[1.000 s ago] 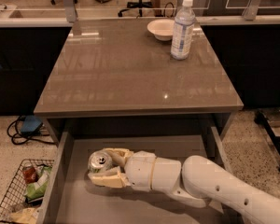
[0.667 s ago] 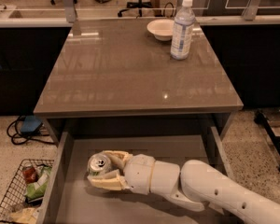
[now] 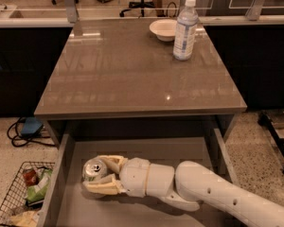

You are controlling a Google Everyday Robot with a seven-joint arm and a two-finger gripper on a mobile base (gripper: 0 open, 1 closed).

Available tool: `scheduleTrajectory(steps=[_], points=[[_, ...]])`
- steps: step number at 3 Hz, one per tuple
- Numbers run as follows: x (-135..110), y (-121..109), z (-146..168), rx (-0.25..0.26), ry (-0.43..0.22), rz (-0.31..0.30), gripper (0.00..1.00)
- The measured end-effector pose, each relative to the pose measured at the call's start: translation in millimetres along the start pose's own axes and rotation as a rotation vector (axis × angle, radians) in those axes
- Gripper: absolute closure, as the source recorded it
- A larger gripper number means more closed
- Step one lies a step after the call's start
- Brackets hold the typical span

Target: Place 7up can into top drawer

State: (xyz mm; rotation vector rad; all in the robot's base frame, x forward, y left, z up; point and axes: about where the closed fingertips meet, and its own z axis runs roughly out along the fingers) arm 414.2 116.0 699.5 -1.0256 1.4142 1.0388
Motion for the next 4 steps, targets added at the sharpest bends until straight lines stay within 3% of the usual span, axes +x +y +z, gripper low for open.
scheduleTrajectory(steps=[2, 4], points=[[-0.9, 2.1, 1.8, -0.006, 0.000, -0.001, 0.59], [-1.6, 4.2, 3.8, -0.012, 0.000, -0.003, 0.05]])
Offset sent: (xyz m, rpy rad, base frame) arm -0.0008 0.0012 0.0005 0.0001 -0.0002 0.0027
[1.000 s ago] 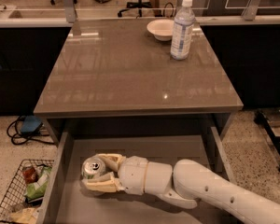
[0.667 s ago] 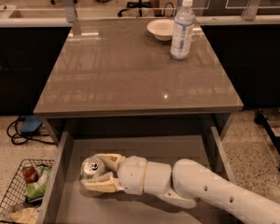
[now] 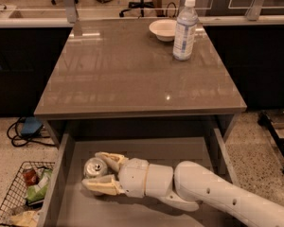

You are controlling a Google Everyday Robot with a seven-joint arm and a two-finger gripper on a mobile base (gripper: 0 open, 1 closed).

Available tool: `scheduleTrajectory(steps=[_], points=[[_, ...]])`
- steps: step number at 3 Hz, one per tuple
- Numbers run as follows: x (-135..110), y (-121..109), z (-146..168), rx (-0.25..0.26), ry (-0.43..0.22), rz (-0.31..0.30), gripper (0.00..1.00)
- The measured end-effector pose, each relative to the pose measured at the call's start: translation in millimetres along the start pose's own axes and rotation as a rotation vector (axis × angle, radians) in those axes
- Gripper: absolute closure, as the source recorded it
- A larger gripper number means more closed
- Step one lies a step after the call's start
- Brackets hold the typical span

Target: Place 7up can into top drawer

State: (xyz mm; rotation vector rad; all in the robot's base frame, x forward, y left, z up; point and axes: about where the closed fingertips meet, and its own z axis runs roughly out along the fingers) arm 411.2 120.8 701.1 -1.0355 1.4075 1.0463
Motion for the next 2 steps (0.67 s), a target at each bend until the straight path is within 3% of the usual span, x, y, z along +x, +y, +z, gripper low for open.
scheduleTrajectory(steps=[2], points=[[-0.2, 0.6, 0.5, -0.002, 0.000, 0.000, 0.00]])
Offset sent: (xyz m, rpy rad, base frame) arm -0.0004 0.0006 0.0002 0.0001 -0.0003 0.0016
